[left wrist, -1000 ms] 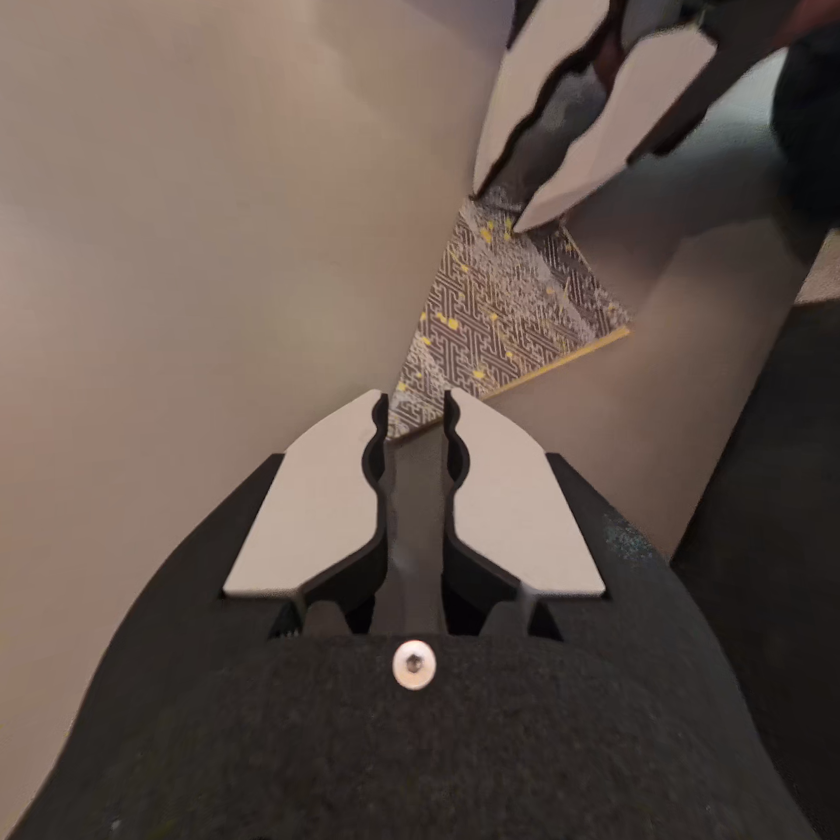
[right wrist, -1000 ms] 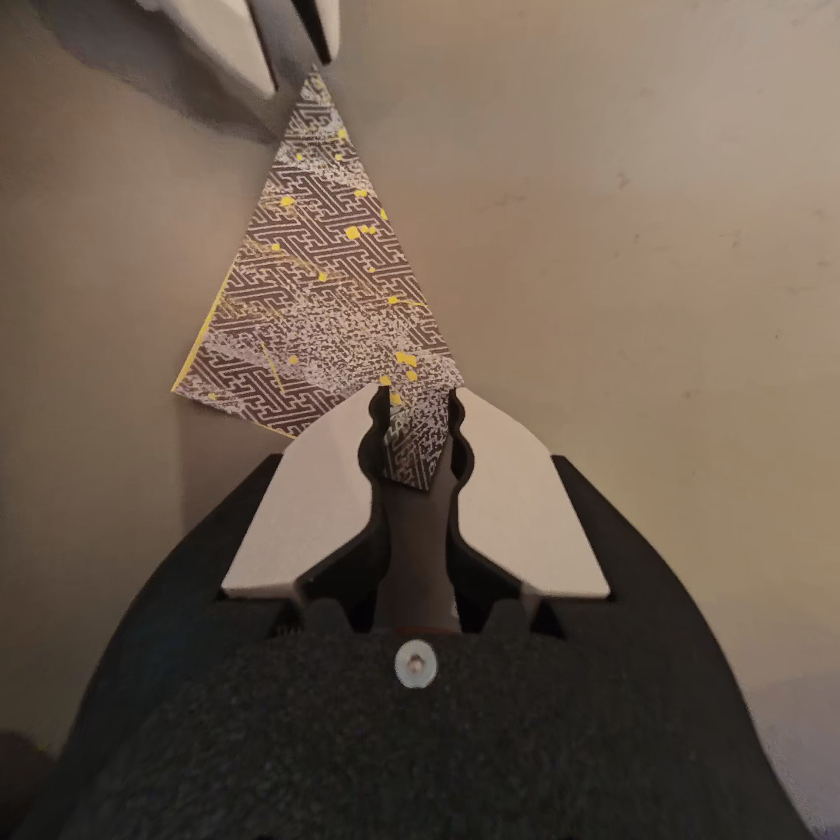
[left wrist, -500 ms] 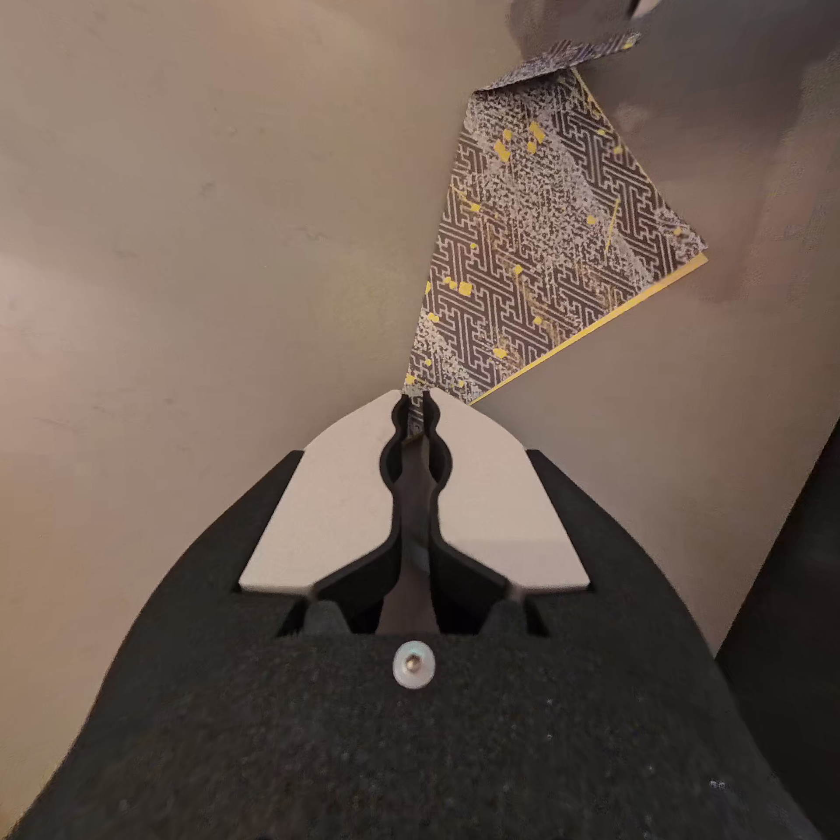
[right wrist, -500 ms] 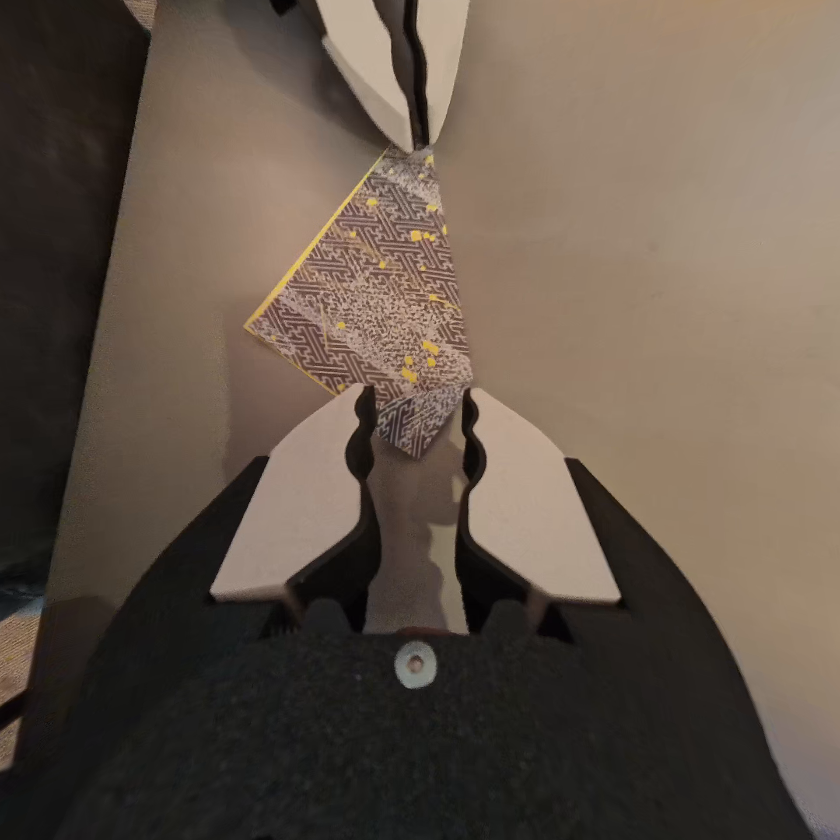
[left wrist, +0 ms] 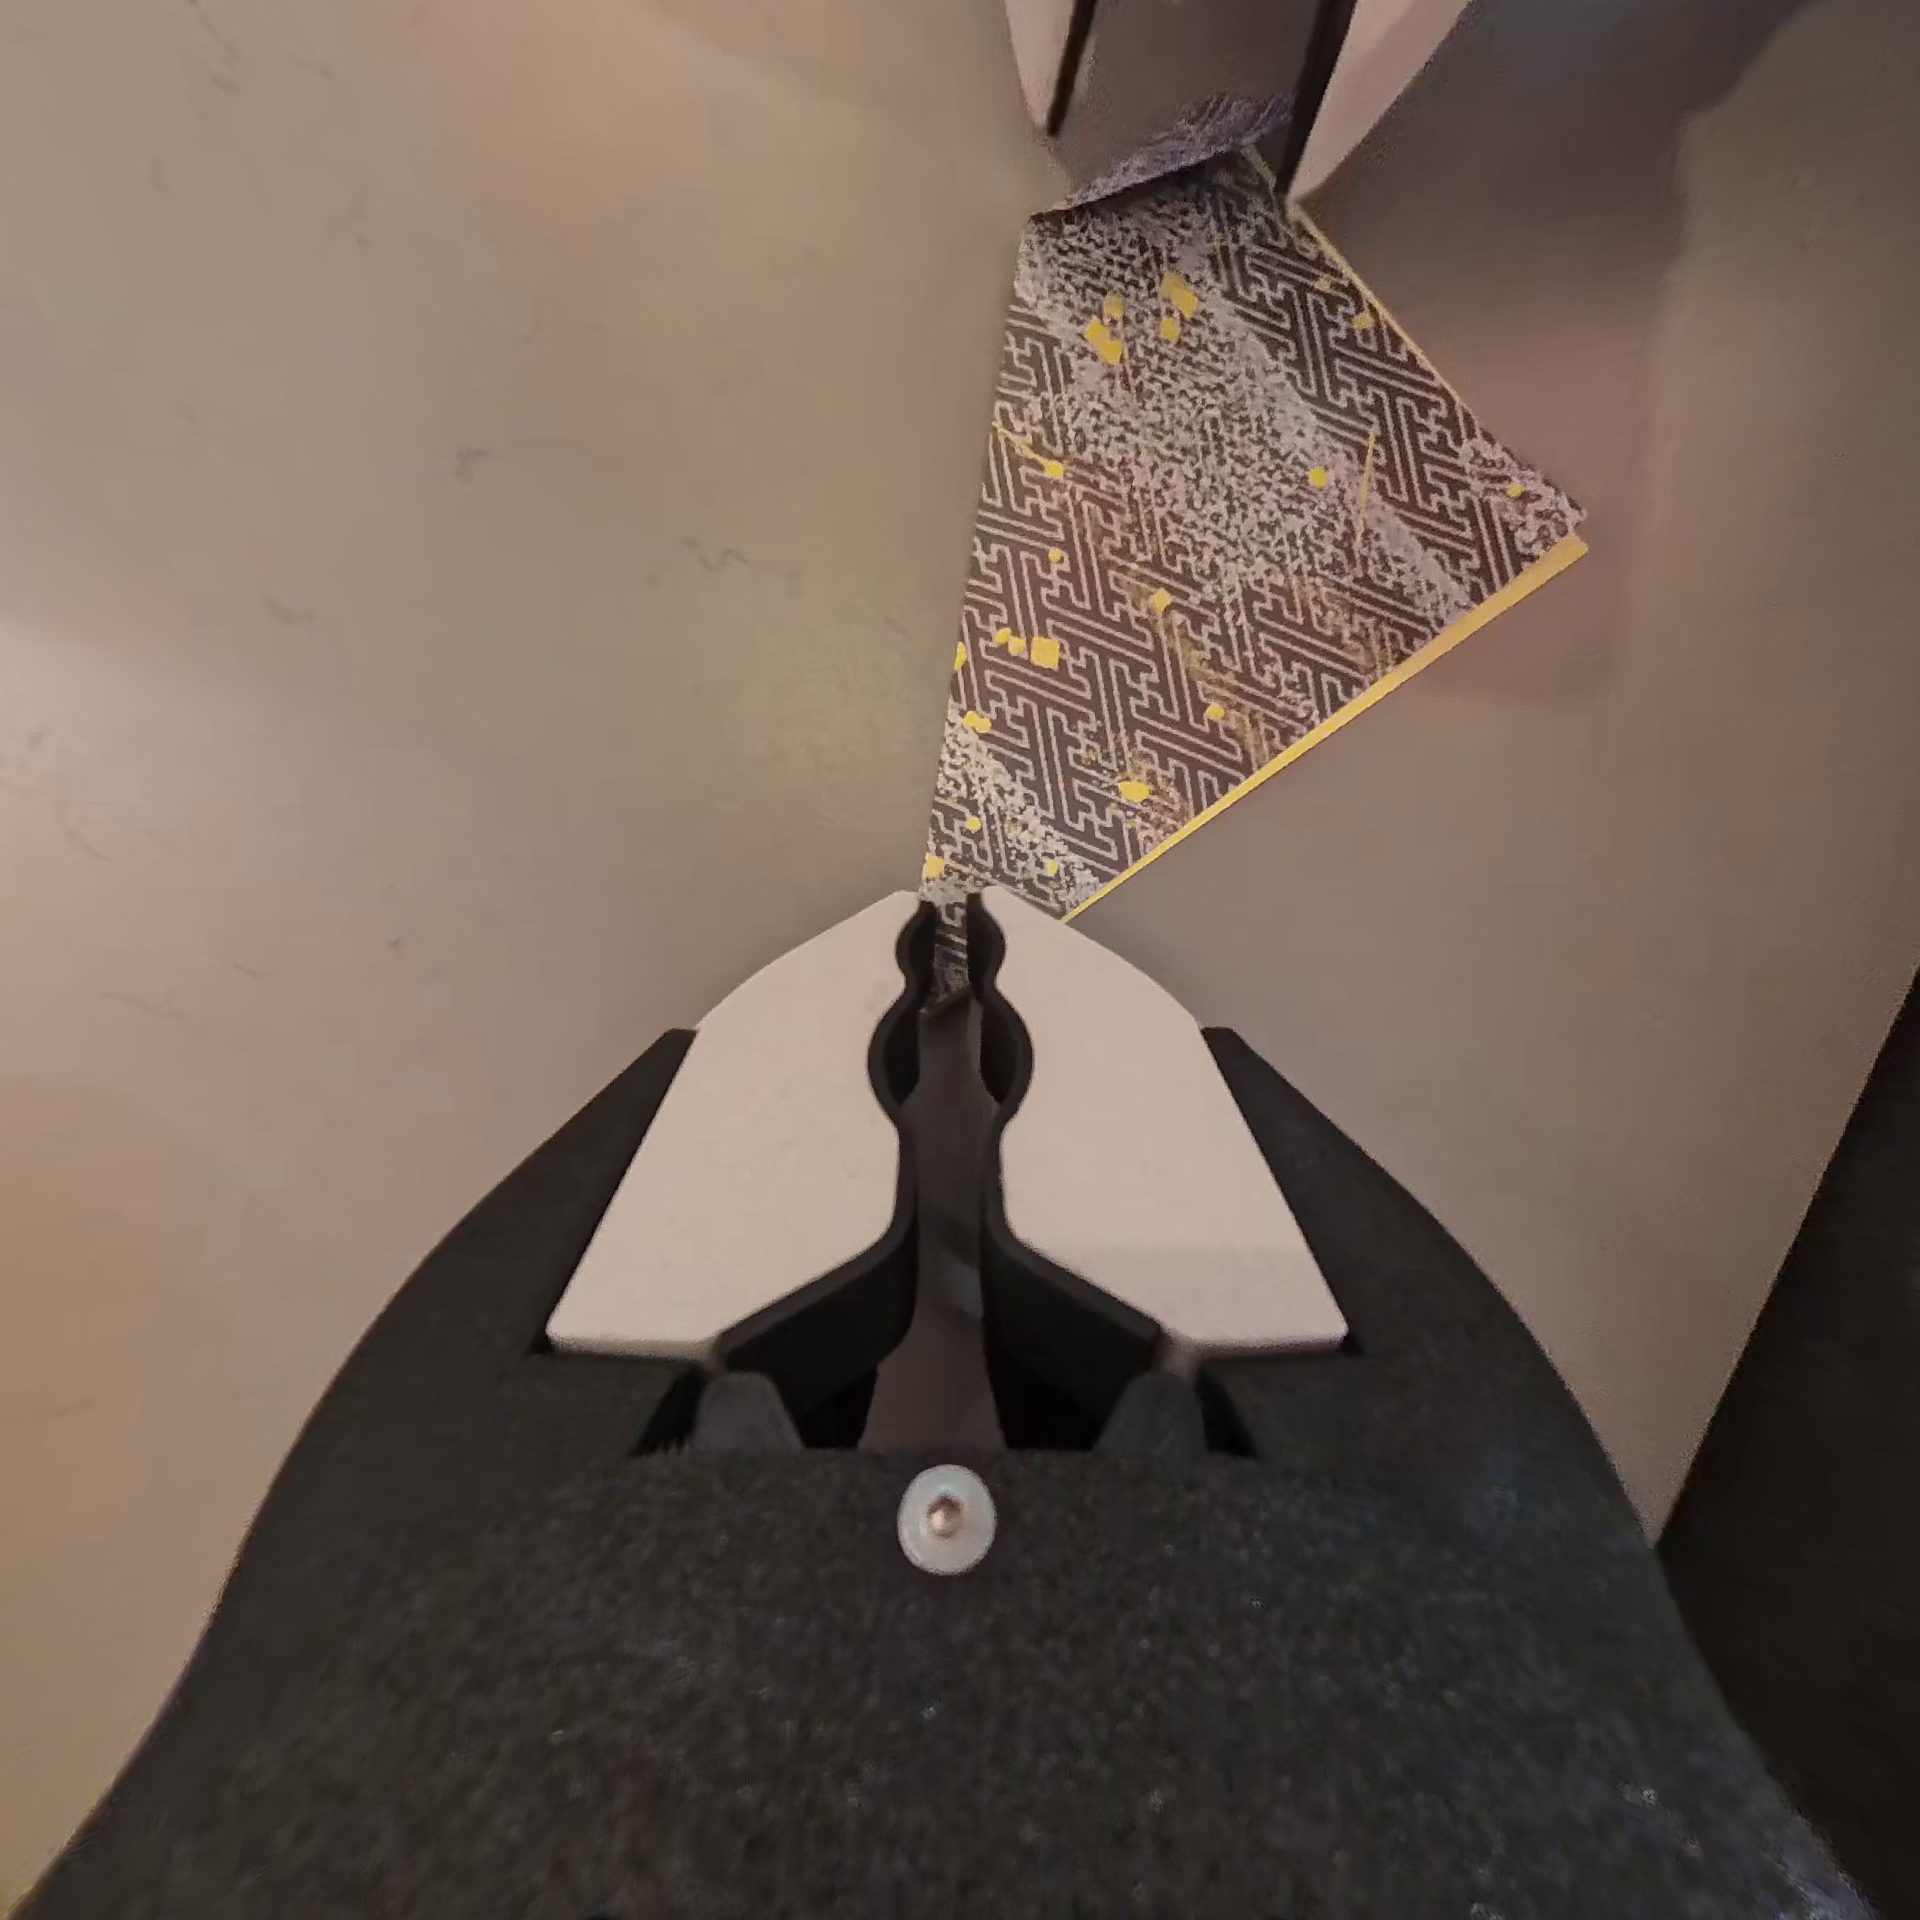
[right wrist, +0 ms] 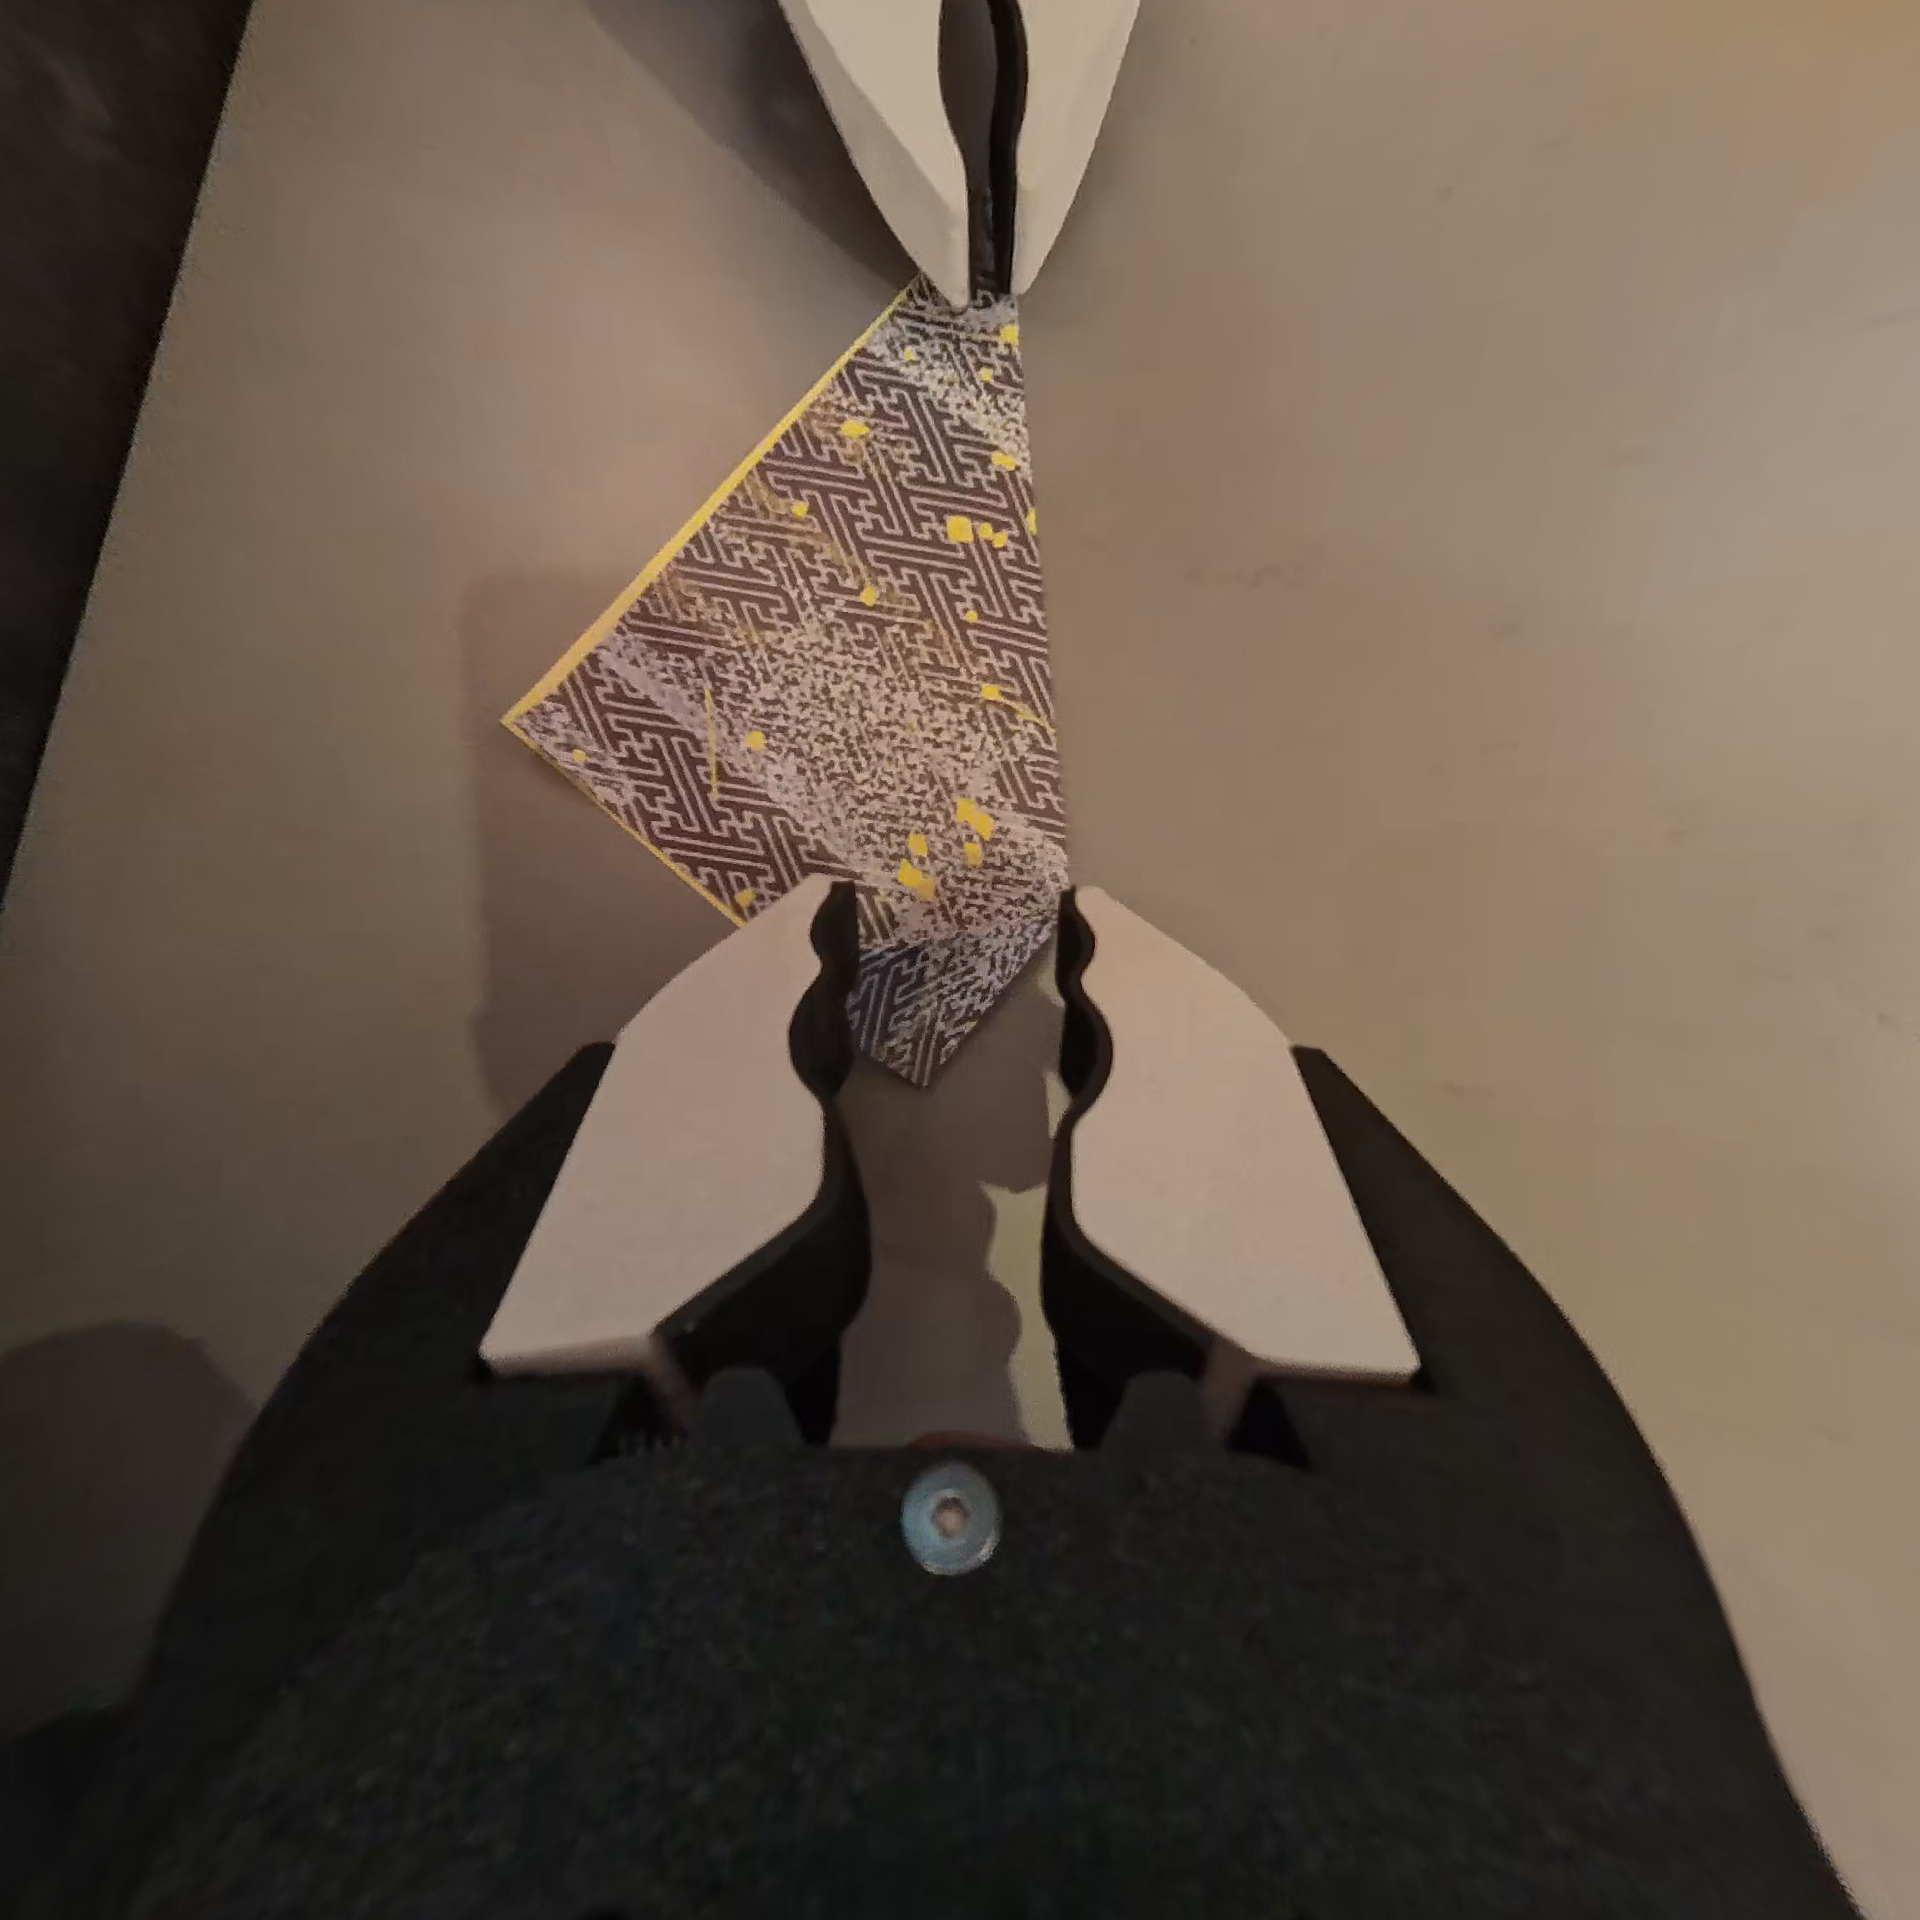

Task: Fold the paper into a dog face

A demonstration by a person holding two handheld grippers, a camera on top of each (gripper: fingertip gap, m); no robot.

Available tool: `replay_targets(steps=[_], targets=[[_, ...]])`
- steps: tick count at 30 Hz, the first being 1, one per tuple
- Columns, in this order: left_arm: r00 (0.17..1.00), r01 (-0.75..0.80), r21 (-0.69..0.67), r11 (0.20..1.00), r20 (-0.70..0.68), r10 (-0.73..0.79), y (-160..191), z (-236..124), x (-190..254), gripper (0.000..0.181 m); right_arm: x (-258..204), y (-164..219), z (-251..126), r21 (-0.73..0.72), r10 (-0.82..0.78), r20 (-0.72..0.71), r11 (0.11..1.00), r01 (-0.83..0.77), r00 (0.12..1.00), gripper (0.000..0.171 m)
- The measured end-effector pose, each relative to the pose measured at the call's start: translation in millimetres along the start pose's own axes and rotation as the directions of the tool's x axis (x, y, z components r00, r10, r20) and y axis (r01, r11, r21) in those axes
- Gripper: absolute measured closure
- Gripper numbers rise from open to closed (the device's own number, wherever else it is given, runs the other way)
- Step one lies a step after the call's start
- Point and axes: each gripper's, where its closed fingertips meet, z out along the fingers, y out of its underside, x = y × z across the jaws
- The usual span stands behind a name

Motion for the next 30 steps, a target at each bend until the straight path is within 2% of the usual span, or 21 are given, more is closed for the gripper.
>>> replay_targets(steps=[4, 8, 10, 13, 17, 20, 30], targets=[[0.999, -0.035, -0.008, 0.999, -0.012, 0.035, -0.1, -0.6, -0.6, 0.176, -5.5, 0.2, -2.6, 0.031, 0.047, 0.103, 0.998, -0.051, 0.994, 0.133], [0.998, -0.056, -0.020, 0.998, -0.021, 0.056, -0.3, 0.7, -3.0, 0.177, -5.1, -25.2, -36.1, 0.167, 0.048, 0.111, 0.984, -0.066, 0.993, 0.128], [0.998, -0.059, -0.028, 0.998, -0.027, 0.058, -1.0, 0.1, -3.3, 0.177, -1.5, -13.0, -35.6, 0.089, 0.029, 0.078, 0.995, -0.036, 0.997, 0.128], [0.998, -0.062, -0.030, 0.998, -0.023, 0.061, -1.9, 0.6, -4.5, 0.177, -8.9, 9.5, -11.4, -0.028, 0.038, 0.135, 0.999, -0.034, 0.990, 0.121], [0.999, -0.052, -0.023, 0.998, -0.015, 0.051, -1.5, 0.0, -2.9, 0.177, -7.0, 4.0, -4.9, 0.018, 0.044, 0.151, 0.999, -0.047, 0.988, 0.121], [0.999, -0.049, -0.021, 0.999, -0.010, 0.049, -1.3, -1.2, -2.3, 0.178, -5.9, 8.7, -1.1, -0.016, 0.028, 0.152, 1.000, -0.026, 0.988, 0.126], [0.999, -0.035, -0.013, 0.999, -0.013, 0.035, -1.3, -1.6, -1.6, 0.178, -12.7, 9.5, 10.6, -0.048, -0.046, 0.107, 0.998, 0.052, 0.993, 0.125]])
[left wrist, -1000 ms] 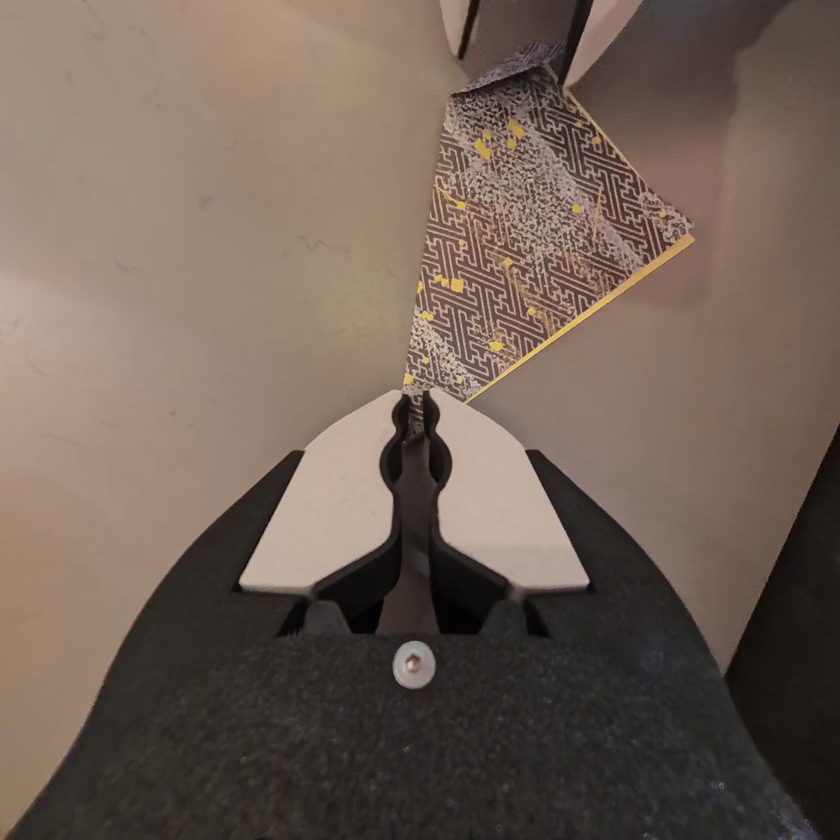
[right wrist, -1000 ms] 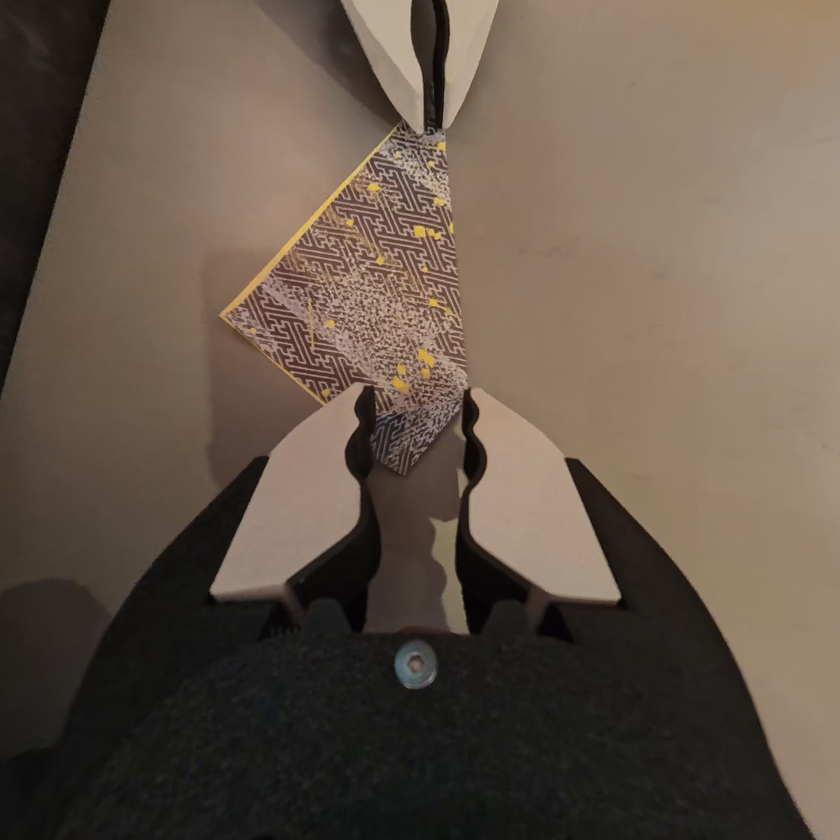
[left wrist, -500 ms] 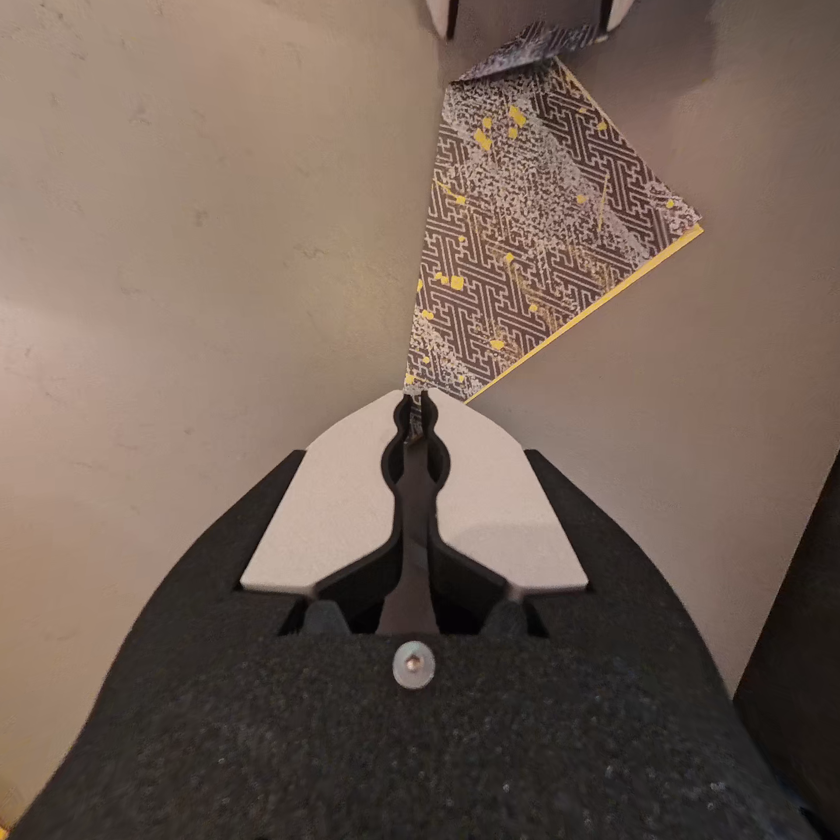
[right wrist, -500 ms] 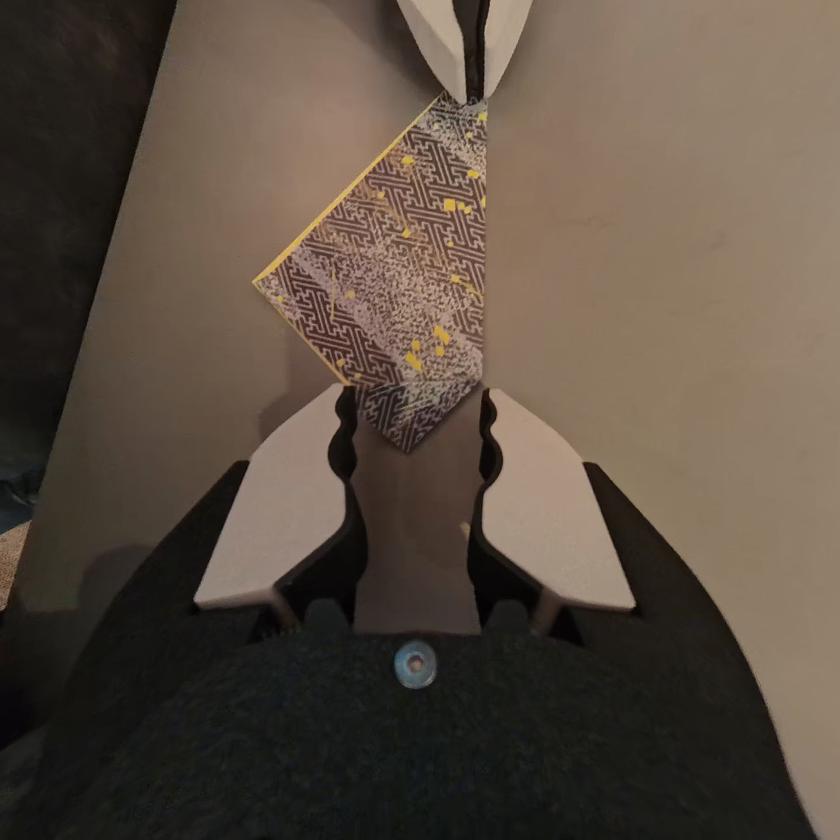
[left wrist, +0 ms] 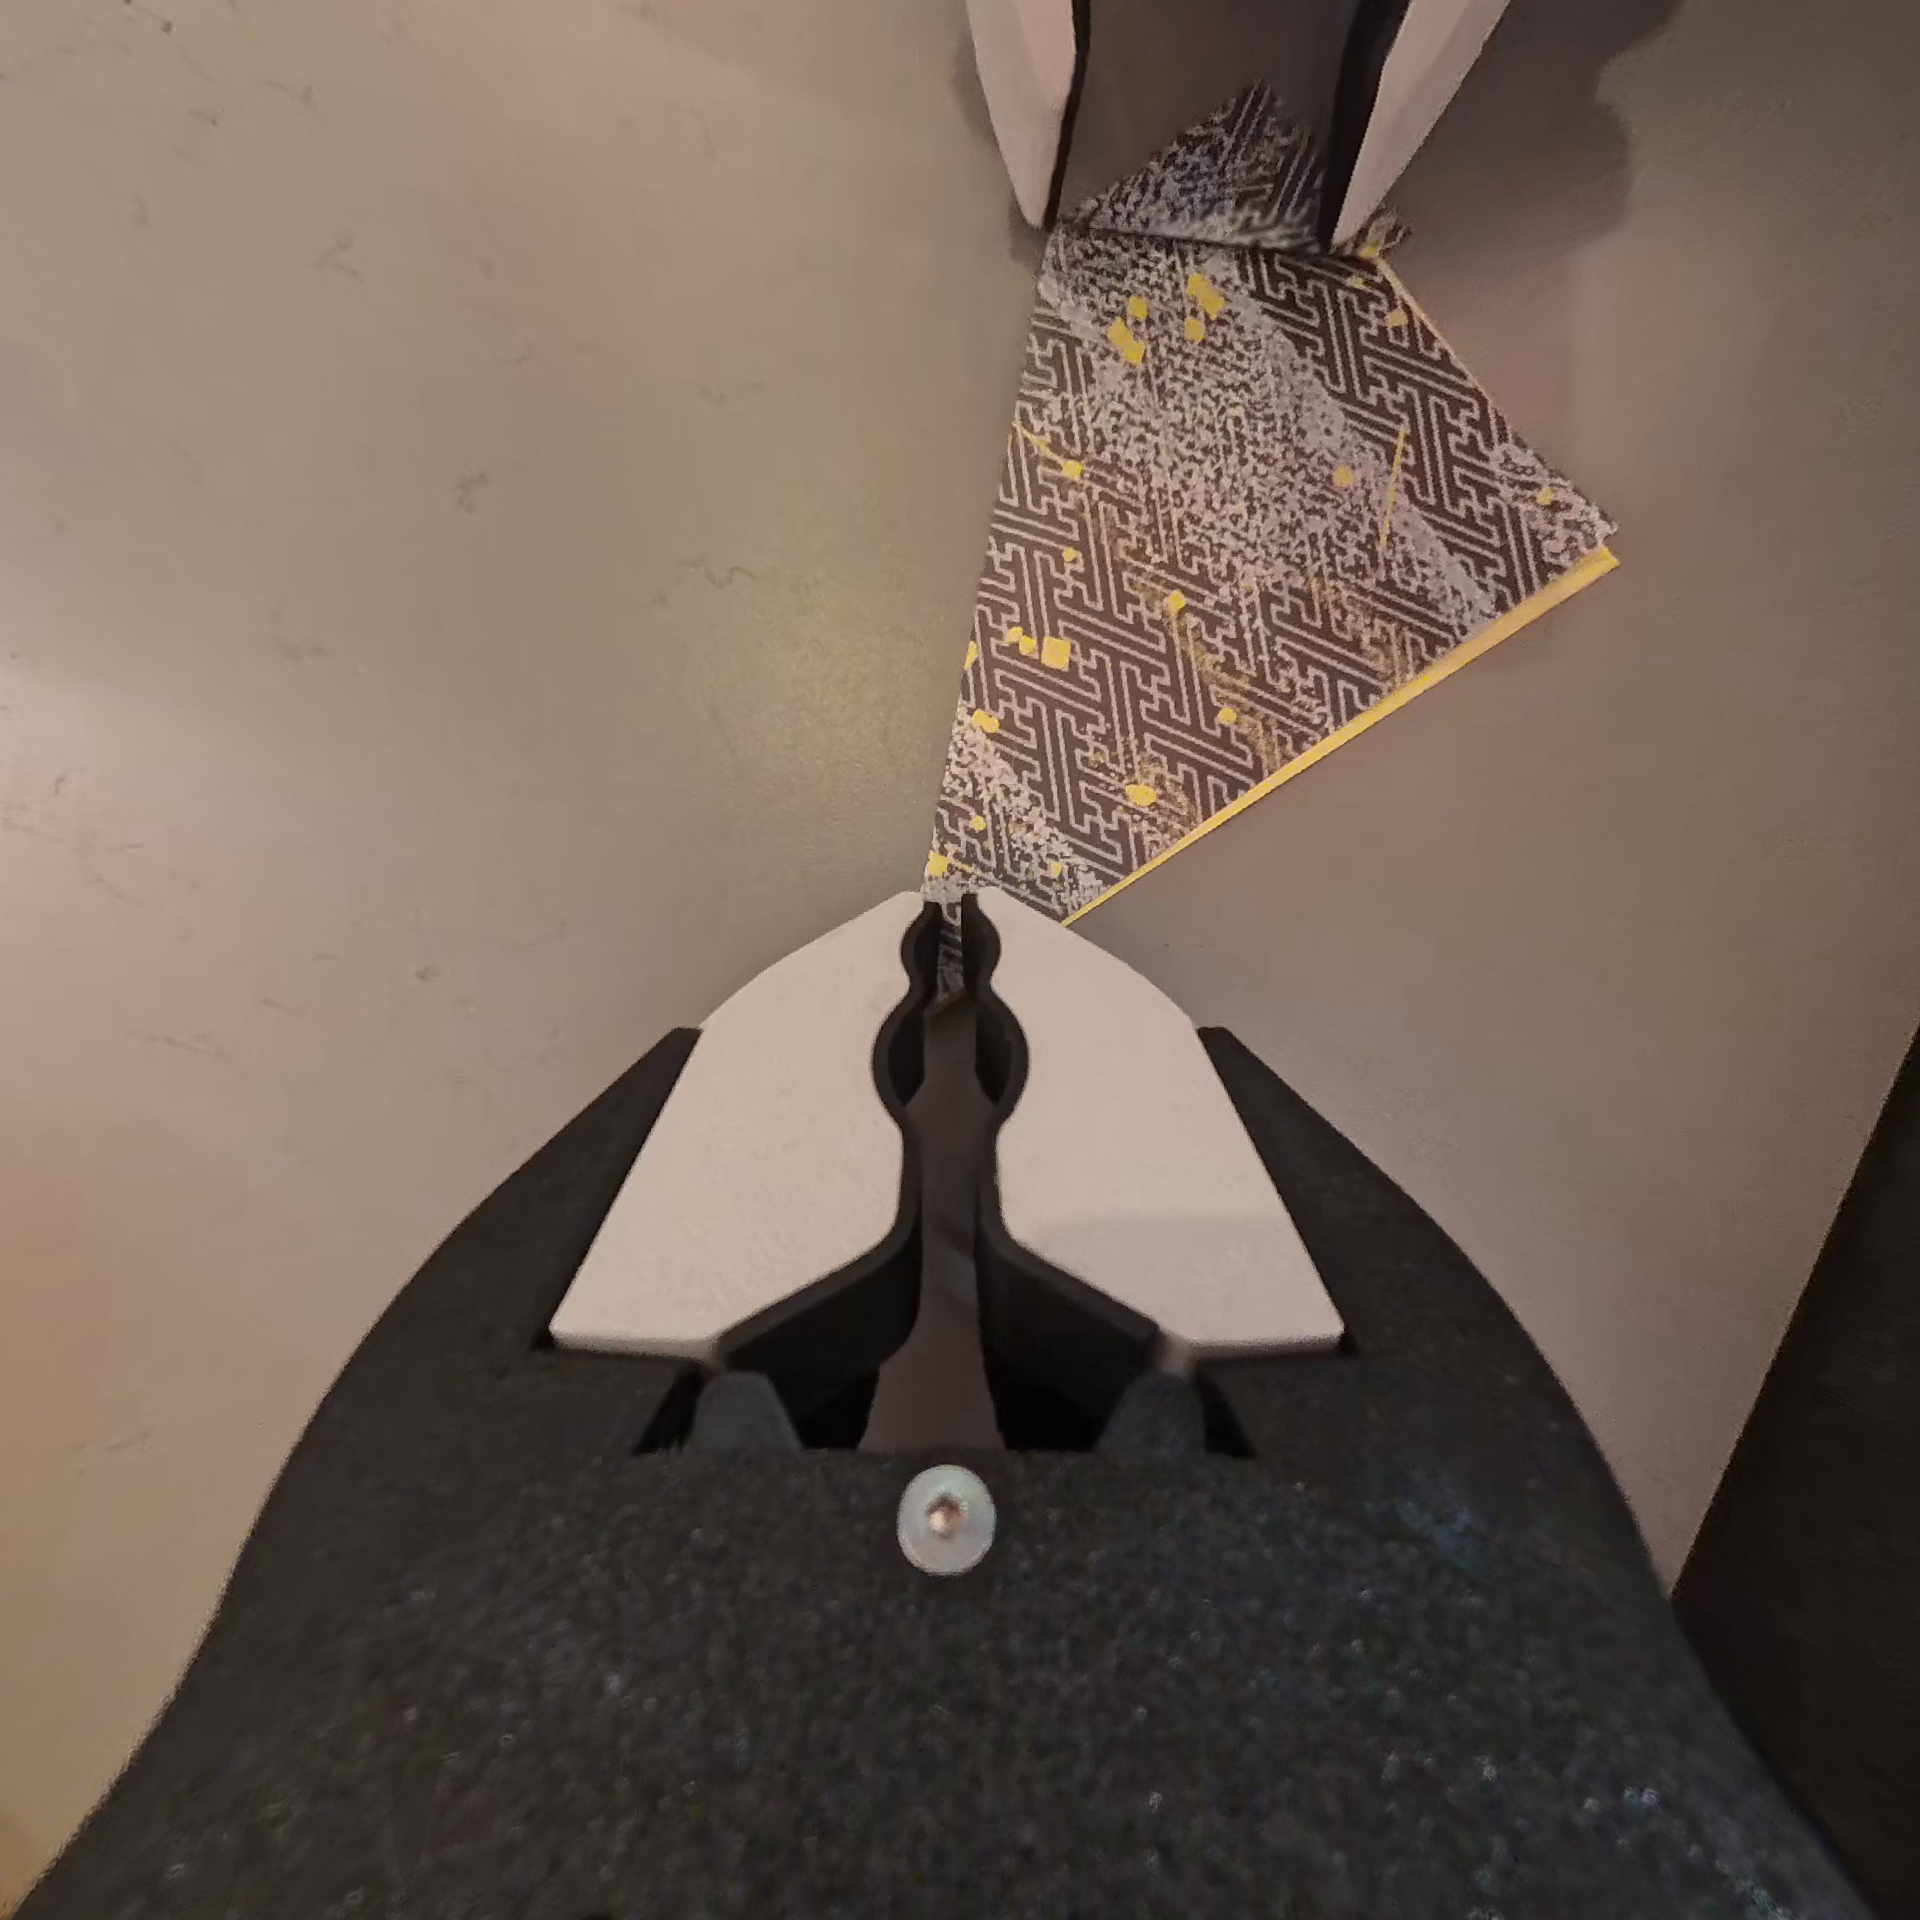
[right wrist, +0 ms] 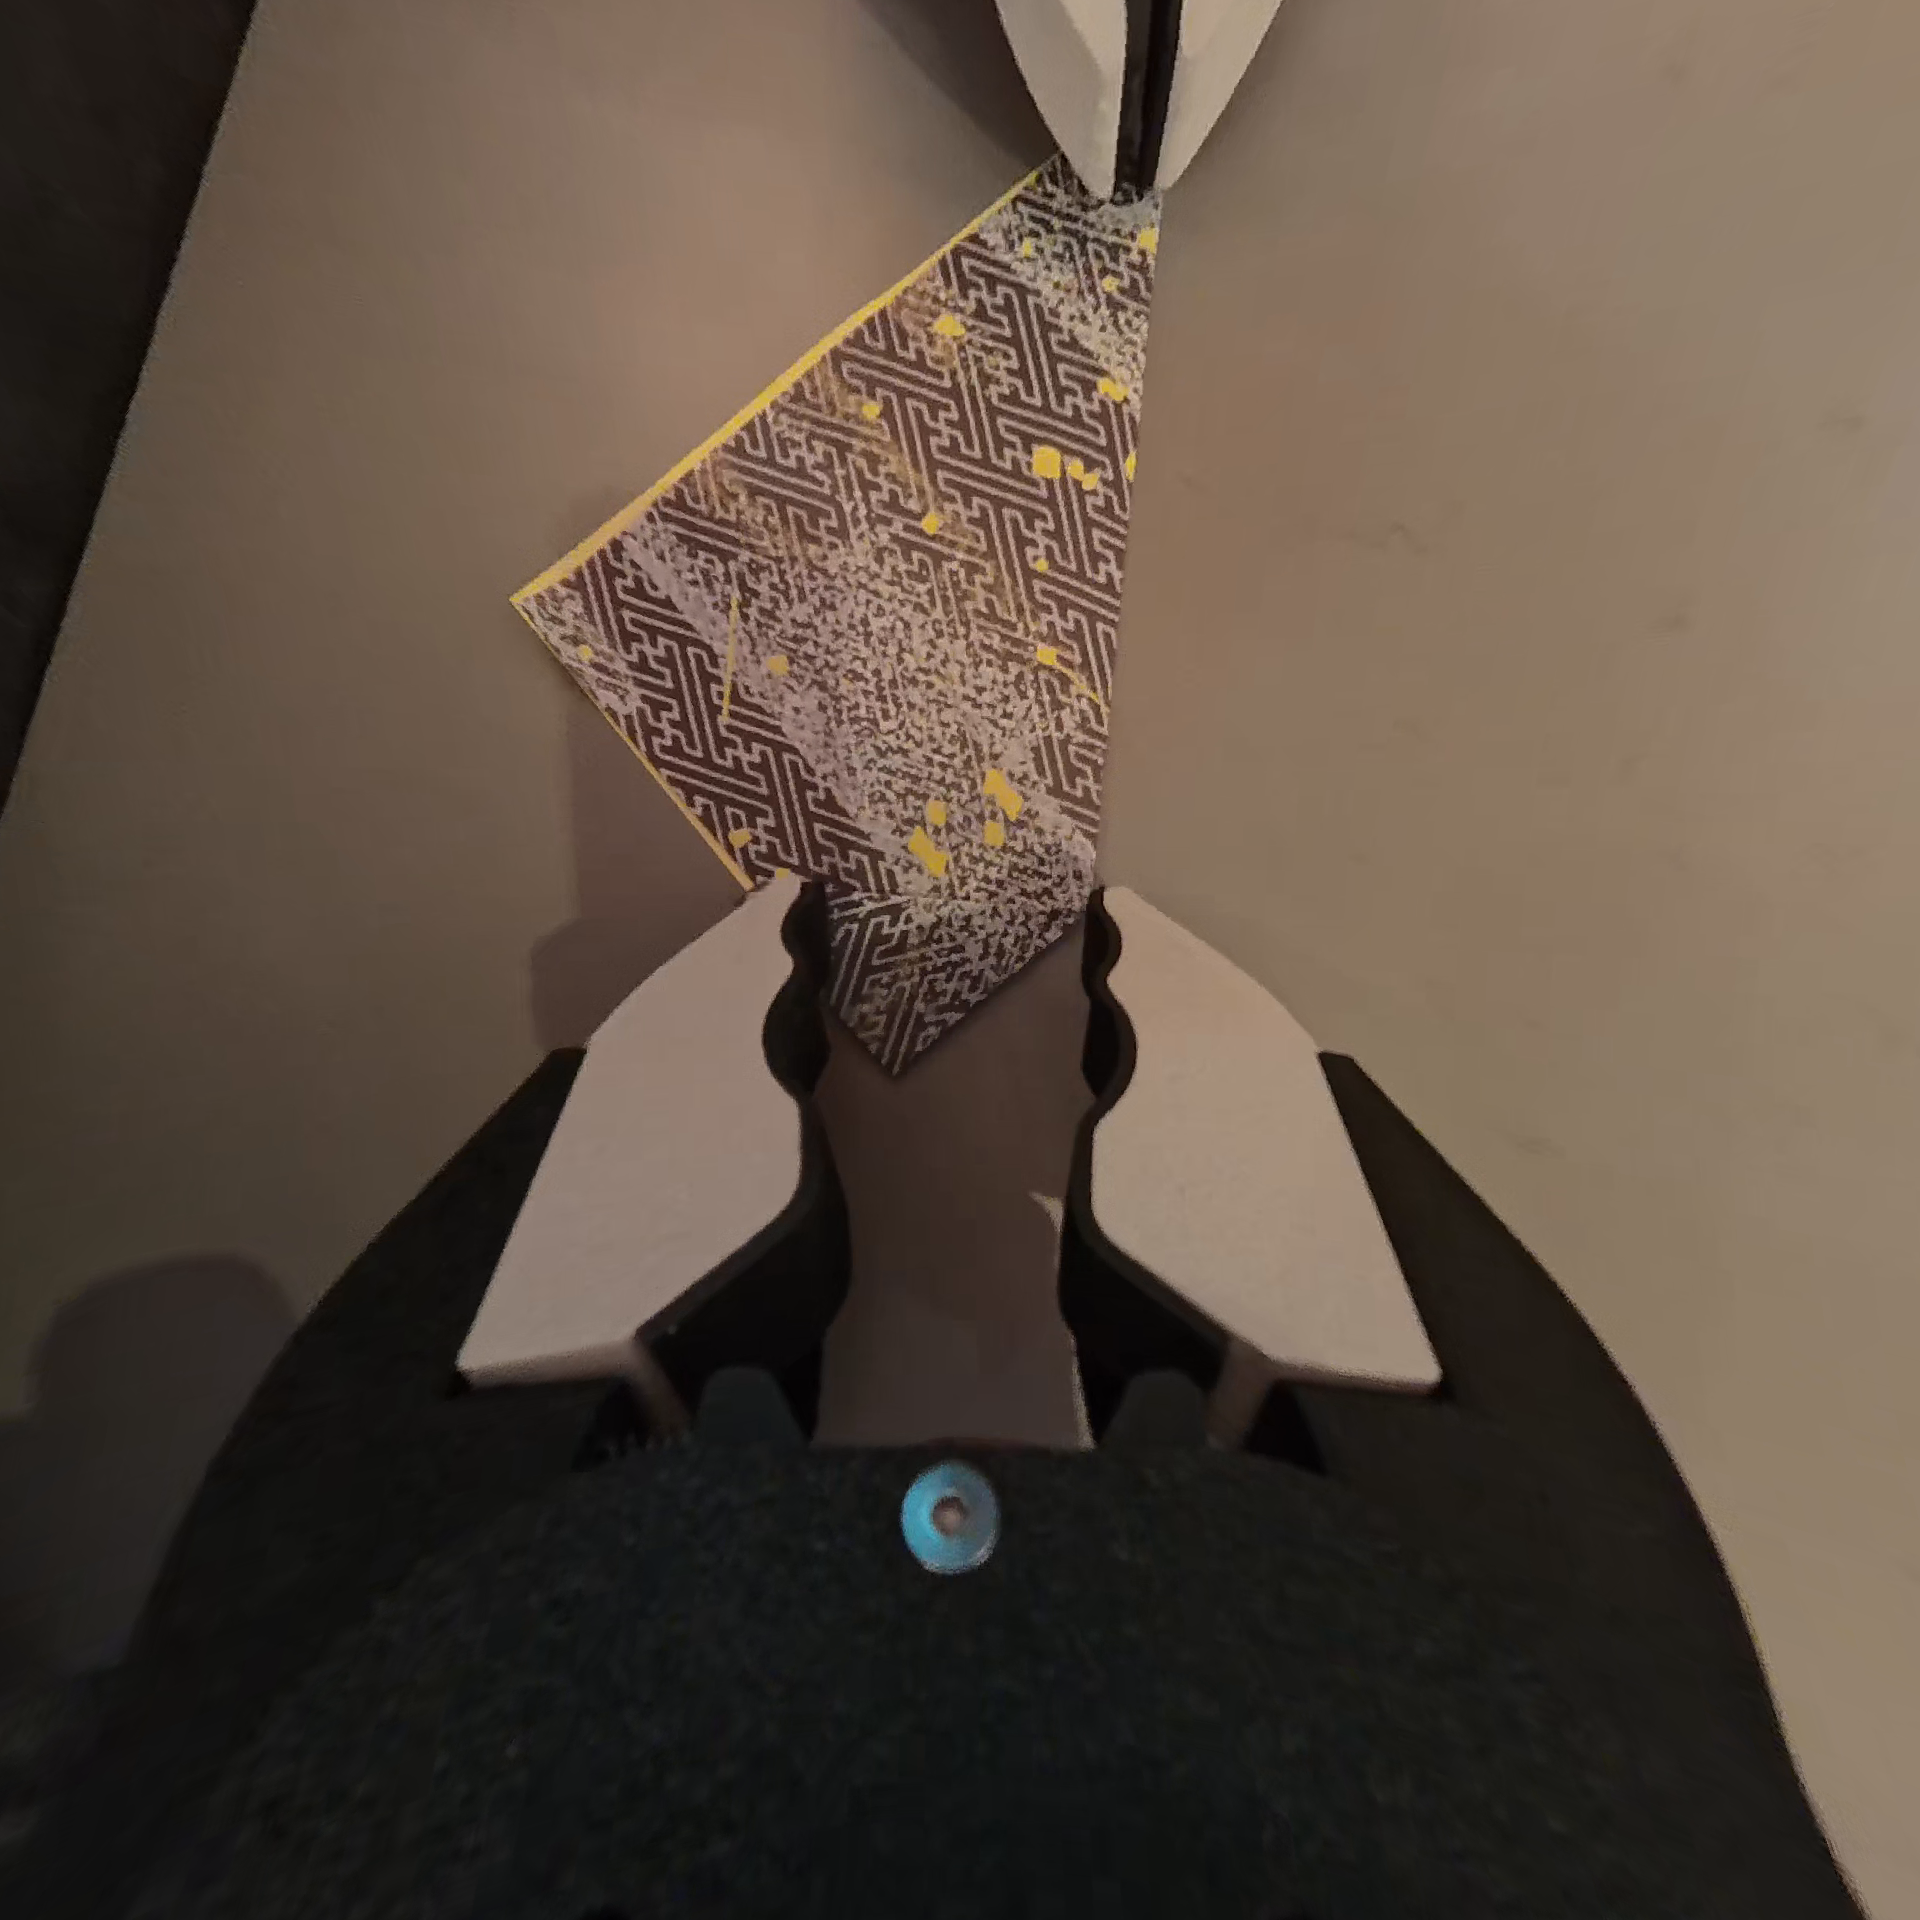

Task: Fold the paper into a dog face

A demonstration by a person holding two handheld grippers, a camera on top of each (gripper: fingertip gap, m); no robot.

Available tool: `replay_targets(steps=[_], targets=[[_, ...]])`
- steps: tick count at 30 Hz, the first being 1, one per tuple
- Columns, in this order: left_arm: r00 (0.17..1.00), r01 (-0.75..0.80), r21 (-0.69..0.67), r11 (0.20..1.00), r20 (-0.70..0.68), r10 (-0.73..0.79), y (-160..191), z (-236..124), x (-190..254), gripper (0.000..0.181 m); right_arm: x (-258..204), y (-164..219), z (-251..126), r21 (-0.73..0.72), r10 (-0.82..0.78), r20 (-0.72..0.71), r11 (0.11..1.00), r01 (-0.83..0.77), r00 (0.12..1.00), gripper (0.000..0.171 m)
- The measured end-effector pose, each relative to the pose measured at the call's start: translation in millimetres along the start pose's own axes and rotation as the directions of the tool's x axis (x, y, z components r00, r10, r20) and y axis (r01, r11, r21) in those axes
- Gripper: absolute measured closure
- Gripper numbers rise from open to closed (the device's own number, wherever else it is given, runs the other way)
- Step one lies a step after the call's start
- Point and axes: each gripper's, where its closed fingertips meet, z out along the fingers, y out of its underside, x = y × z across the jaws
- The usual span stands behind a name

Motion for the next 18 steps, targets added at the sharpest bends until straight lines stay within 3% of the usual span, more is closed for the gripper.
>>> replay_targets(steps=[18], targets=[[1.000, -0.005, 0.002, 1.000, 0.021, 0.005, 1.9, -2.8, 4.5, 0.179, -8.8, -0.9, 0.5, 0.000, 0.044, -0.031, 0.999, -0.044, 0.999, 0.125]])
